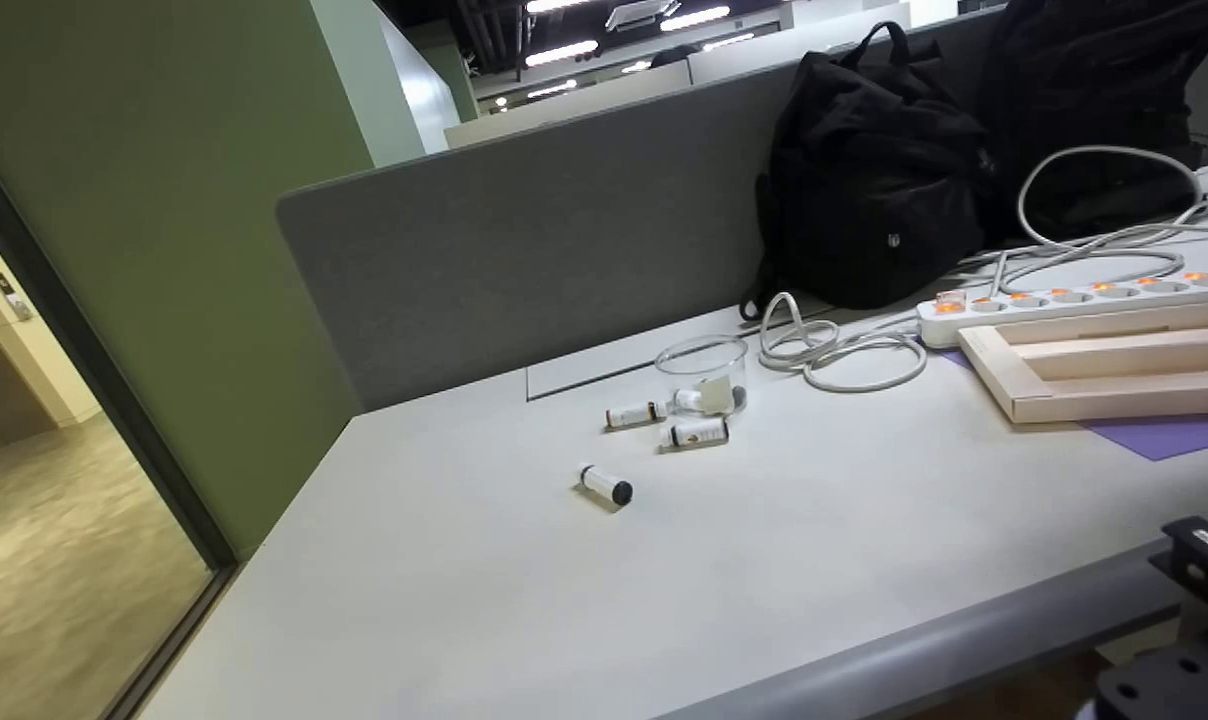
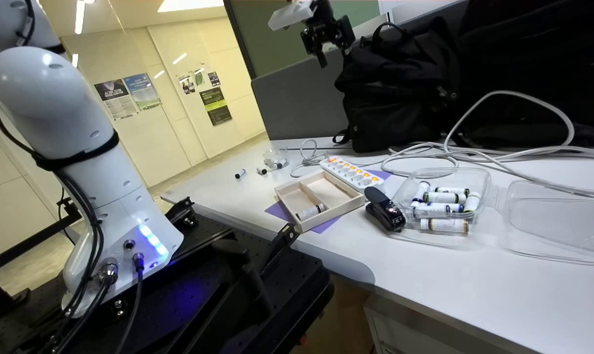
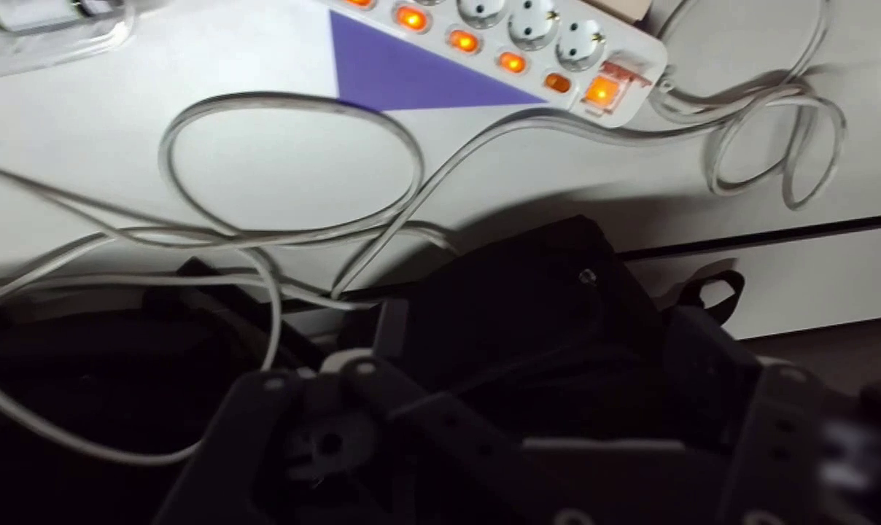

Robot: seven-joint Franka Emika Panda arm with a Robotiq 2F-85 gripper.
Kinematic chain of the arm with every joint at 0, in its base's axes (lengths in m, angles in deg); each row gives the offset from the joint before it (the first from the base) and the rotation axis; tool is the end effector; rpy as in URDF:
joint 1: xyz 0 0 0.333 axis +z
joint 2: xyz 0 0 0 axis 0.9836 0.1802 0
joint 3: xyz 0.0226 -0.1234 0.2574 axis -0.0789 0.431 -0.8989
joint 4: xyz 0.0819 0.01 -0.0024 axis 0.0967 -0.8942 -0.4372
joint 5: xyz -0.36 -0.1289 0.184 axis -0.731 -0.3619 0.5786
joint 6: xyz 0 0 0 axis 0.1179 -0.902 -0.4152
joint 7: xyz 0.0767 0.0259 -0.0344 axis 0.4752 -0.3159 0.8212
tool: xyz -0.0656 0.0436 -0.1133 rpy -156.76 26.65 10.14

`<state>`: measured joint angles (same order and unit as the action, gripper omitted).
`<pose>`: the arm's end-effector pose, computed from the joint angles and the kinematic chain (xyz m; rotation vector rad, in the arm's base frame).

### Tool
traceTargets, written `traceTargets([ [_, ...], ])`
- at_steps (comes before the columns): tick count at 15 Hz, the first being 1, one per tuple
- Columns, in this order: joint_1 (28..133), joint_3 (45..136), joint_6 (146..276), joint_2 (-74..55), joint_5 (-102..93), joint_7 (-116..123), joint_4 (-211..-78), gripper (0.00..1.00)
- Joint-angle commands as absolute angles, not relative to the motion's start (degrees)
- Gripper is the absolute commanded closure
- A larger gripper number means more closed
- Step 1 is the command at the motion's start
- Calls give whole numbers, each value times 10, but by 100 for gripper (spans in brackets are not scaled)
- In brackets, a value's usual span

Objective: Turn on the second switch from the left on the adapter

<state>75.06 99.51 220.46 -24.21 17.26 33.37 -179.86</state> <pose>0.5568 -0.1765 0.3029 -2.9865 0.1848 -0.4782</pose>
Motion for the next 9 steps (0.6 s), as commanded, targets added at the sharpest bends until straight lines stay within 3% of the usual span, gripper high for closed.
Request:
traceTargets([
  [1,736,939,2173,-109,265,360,-1701,40],
  [5,722,871,2169,-5,253,328,-1627,68],
  [9,728,859,2151,65,189,275,-1579,95],
])
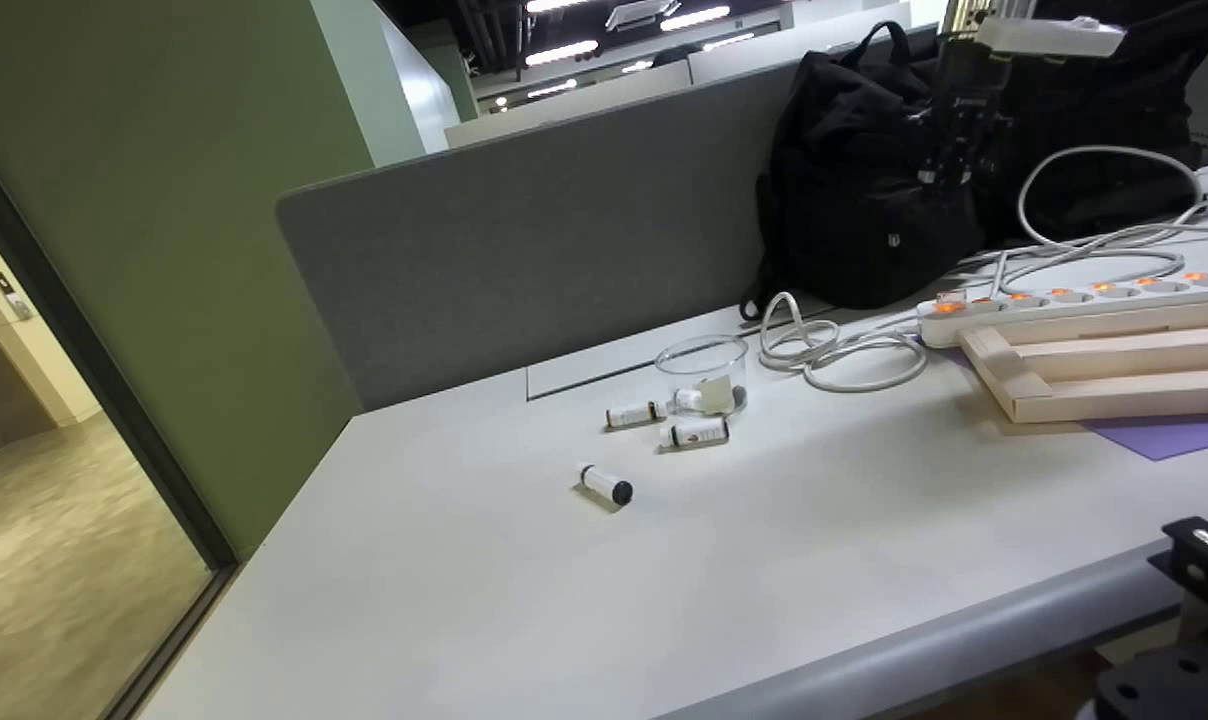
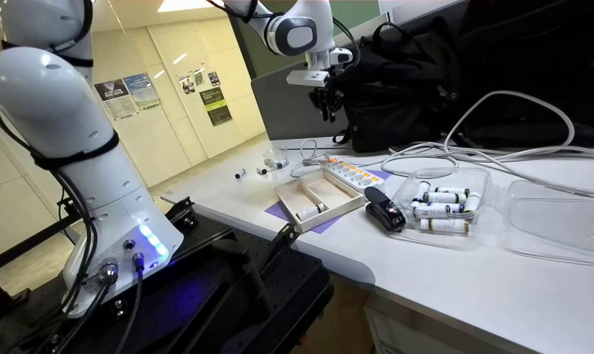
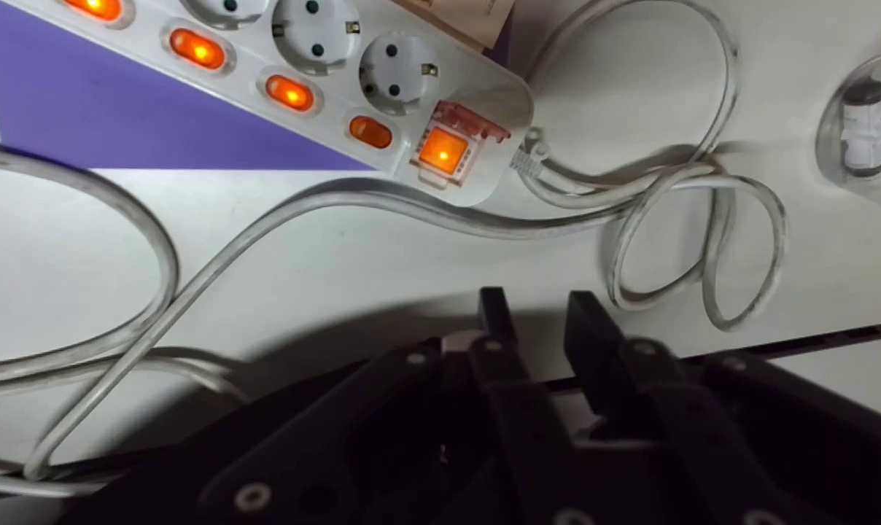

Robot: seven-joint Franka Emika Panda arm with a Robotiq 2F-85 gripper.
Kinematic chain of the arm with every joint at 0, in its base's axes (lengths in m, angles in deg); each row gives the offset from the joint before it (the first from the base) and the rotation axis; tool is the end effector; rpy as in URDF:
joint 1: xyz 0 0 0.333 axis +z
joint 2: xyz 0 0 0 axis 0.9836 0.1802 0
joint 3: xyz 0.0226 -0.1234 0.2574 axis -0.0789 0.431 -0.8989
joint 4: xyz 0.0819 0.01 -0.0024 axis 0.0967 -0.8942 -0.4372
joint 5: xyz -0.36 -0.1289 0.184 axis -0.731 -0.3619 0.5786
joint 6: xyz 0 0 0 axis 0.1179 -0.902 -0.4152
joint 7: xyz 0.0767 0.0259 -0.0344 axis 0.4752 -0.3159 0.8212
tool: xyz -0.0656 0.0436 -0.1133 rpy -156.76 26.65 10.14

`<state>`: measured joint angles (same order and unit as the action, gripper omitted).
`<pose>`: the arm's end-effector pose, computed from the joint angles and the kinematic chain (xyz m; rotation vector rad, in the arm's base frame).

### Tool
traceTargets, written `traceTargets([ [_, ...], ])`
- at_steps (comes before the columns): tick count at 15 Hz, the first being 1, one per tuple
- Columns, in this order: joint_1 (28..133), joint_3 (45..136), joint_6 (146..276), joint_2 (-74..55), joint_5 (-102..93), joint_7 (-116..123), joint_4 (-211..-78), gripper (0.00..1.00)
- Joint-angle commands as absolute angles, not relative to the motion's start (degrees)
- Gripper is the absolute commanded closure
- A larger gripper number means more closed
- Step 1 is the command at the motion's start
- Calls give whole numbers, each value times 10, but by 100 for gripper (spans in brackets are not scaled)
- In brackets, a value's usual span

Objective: Turn on the second switch from the left on the adapter

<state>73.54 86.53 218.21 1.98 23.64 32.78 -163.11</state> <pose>0.6341 -0.0646 0.1533 -2.8820 0.0484 -0.1773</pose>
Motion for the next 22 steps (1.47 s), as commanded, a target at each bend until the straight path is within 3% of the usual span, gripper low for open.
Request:
traceTargets([
  [1,730,861,2142,78,169,259,-1569,99],
  [10,742,882,2059,137,32,184,-1522,100],
  [22,751,873,2143,170,-8,203,-1522,100],
])
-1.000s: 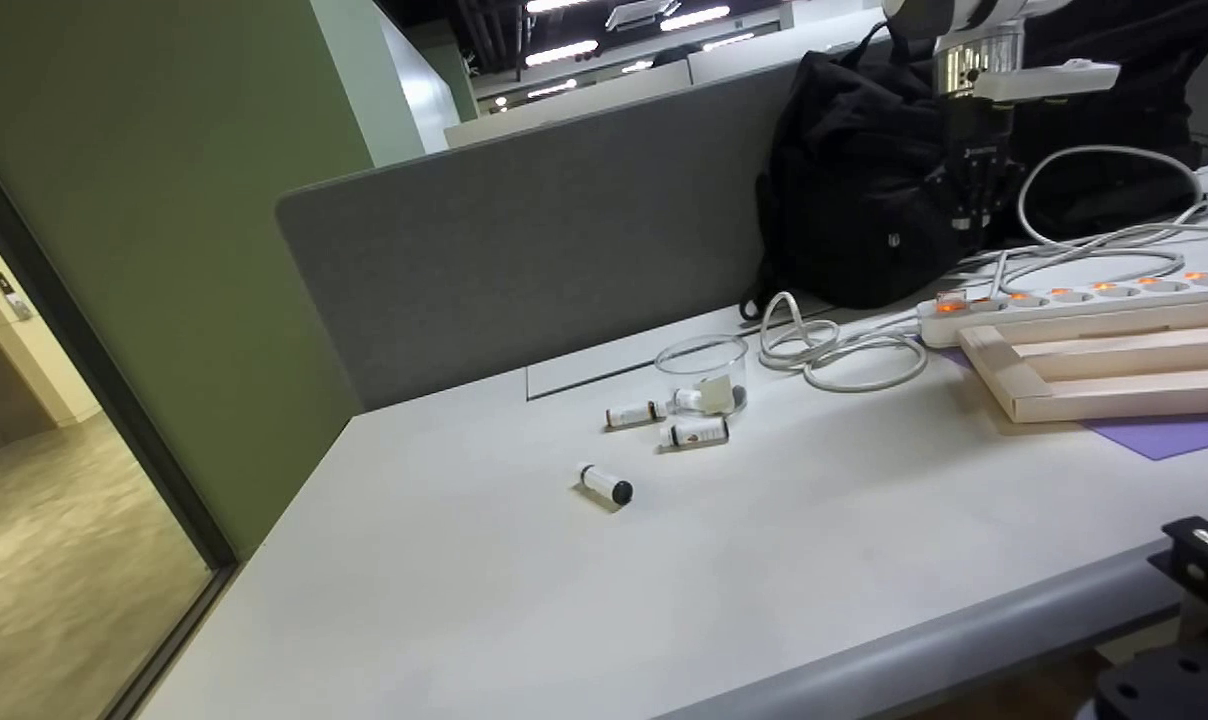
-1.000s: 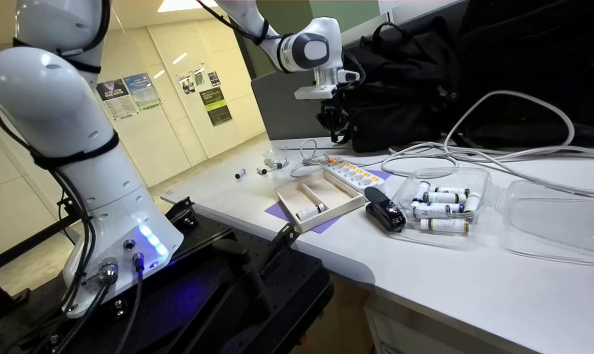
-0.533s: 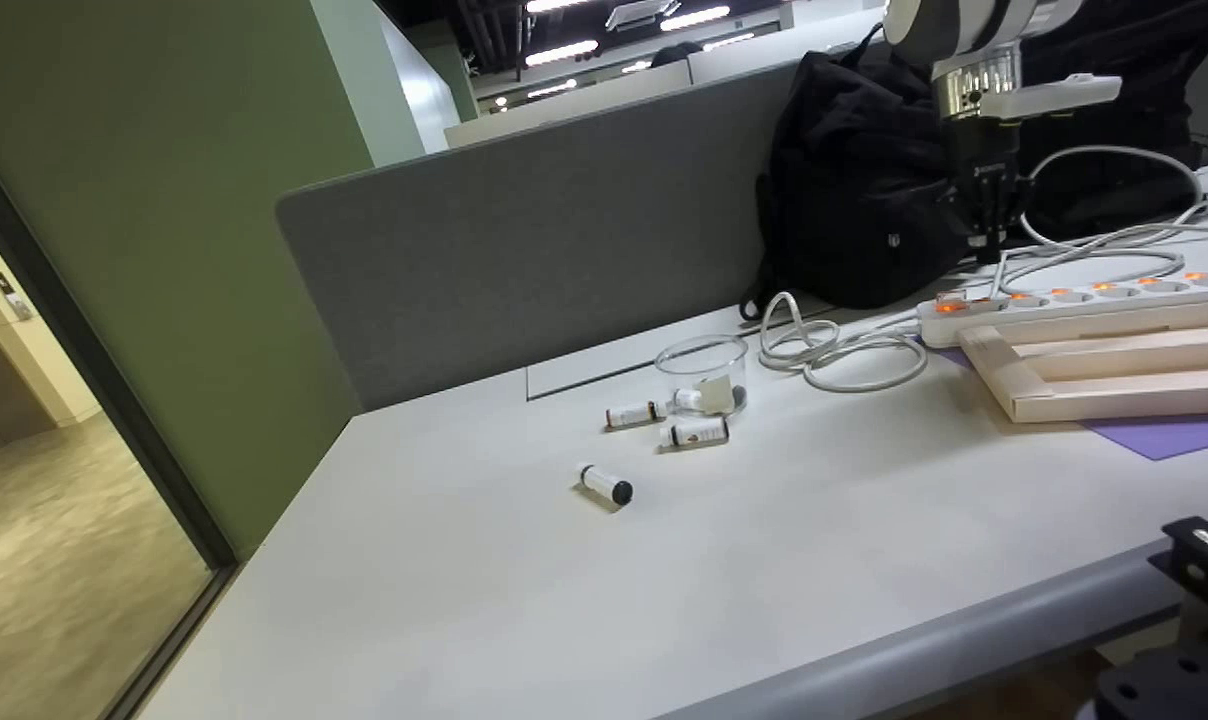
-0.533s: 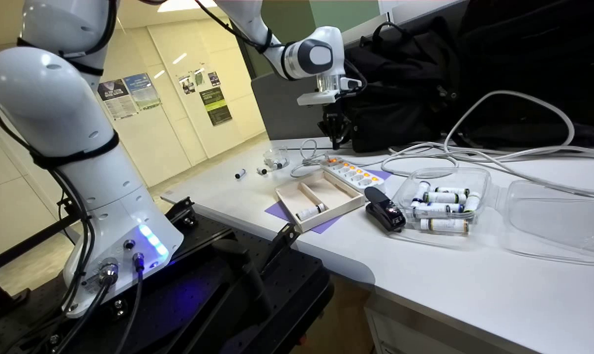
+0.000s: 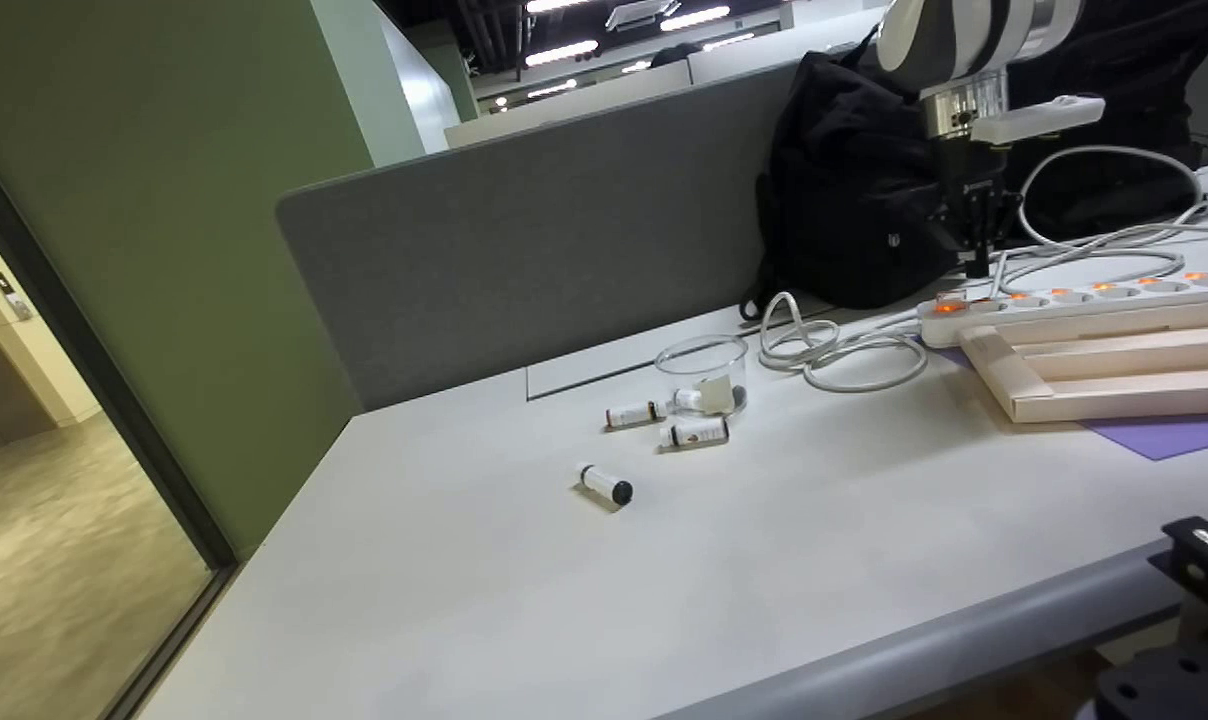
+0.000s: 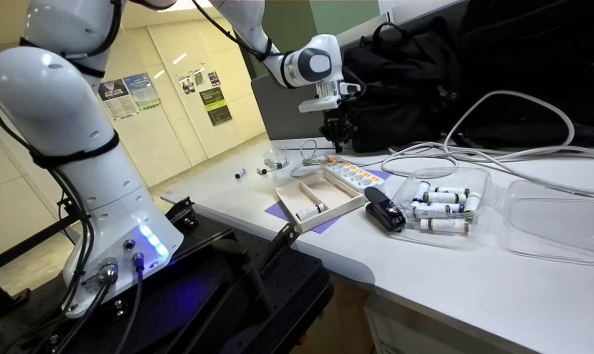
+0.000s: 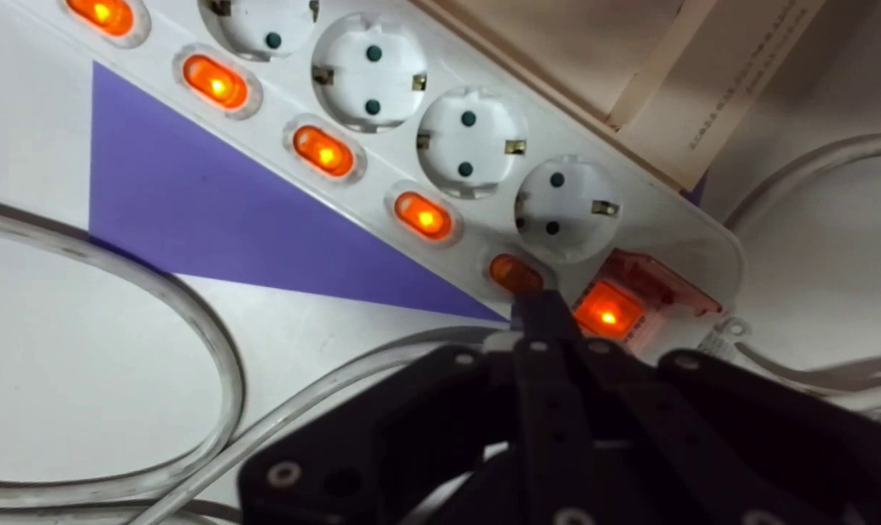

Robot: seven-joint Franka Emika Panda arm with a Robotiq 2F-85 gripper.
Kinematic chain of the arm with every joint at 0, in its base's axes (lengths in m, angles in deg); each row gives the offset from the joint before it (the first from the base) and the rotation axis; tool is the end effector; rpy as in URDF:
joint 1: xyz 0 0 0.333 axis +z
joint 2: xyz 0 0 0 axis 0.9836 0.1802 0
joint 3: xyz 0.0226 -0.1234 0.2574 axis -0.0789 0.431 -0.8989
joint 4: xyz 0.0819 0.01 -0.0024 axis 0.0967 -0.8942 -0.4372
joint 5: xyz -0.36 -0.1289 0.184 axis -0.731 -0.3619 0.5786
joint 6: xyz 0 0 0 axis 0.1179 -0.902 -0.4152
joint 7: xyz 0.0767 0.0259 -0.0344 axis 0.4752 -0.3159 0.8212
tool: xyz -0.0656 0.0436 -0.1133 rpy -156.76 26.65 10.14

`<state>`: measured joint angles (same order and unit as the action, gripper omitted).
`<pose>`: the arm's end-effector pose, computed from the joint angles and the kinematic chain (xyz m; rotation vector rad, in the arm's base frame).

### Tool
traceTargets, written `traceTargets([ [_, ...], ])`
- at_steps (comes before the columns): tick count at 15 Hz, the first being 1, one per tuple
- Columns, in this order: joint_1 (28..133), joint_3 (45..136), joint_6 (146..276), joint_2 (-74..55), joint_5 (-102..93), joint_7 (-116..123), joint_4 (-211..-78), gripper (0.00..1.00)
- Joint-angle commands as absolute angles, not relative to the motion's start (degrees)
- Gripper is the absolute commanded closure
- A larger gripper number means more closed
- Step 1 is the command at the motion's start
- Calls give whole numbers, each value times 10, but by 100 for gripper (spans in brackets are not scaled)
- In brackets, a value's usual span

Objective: Turn on the second switch from the left on the adapter

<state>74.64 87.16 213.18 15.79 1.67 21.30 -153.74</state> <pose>0.6337 -0.0643 0.0579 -3.0893 -0.1182 0.1664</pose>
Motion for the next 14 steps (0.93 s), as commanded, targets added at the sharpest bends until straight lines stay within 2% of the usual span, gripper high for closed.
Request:
traceTargets([
  [1,754,875,2151,173,-16,203,-1523,100],
  [14,765,882,2172,190,-78,203,-1533,100],
])
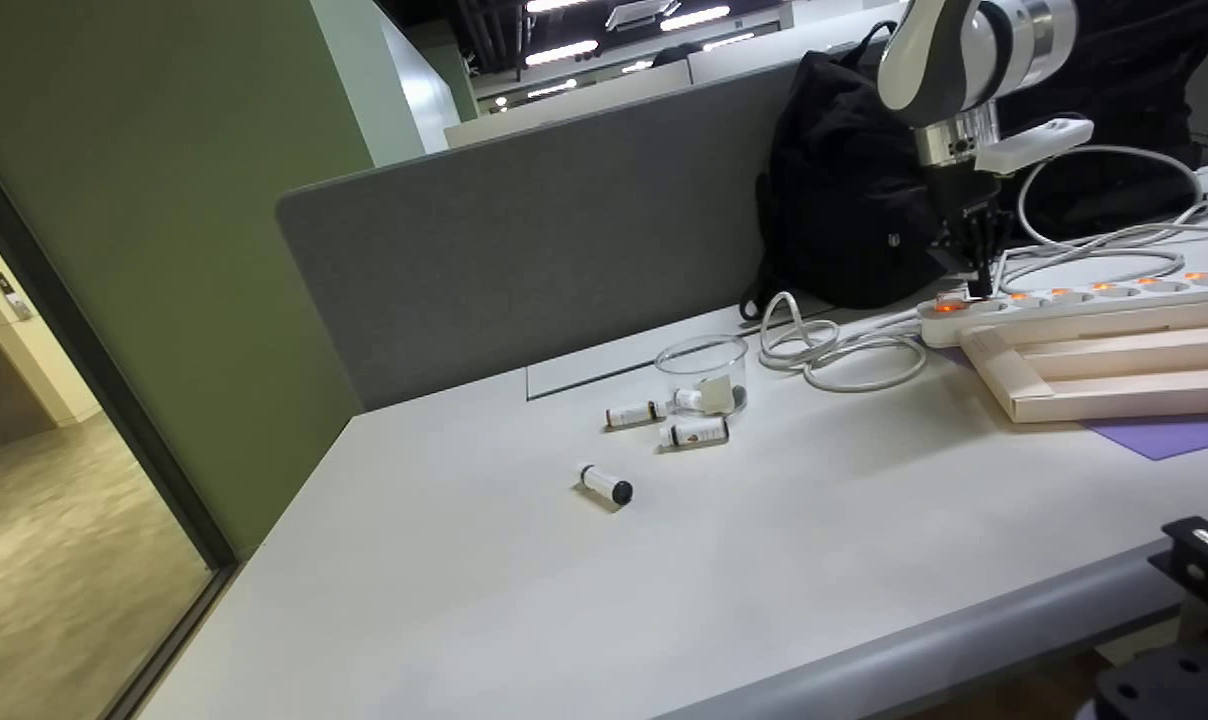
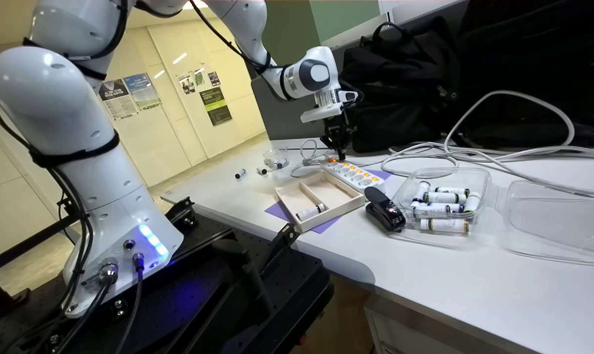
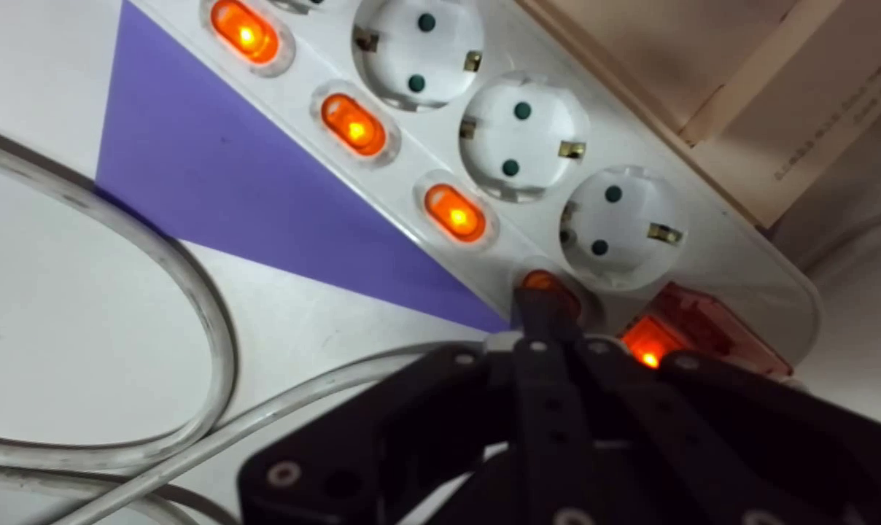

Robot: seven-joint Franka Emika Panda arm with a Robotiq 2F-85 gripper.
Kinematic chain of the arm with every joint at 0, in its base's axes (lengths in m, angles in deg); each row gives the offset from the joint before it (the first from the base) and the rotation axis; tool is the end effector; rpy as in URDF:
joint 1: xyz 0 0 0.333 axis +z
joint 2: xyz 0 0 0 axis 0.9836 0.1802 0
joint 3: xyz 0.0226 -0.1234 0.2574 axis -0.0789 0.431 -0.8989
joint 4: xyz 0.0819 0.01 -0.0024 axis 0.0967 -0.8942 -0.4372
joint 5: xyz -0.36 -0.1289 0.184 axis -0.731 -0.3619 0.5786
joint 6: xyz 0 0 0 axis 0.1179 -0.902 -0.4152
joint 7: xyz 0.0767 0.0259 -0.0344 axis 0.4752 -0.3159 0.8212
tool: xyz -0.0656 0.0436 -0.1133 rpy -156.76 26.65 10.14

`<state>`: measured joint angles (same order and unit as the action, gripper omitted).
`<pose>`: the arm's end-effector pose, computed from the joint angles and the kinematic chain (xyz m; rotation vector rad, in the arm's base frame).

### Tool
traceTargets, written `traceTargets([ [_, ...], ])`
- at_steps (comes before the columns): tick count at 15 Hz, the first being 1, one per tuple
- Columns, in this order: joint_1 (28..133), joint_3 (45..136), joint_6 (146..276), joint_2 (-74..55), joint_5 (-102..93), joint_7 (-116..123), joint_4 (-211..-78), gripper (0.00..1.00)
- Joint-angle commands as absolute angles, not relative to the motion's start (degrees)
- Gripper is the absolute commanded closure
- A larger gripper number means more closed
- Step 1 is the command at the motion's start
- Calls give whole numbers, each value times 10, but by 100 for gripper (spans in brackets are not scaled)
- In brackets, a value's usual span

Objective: Turn on the second switch from the left on the adapter

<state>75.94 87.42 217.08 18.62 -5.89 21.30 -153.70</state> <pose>0.6305 -0.0558 0.0318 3.0800 0.3104 -0.1583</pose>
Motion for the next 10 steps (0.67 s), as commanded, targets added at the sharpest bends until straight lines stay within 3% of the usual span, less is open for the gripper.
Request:
traceTargets([
  [1,766,884,2172,190,-83,202,-1535,100],
  [10,780,896,2172,192,-129,204,-1551,100],
])
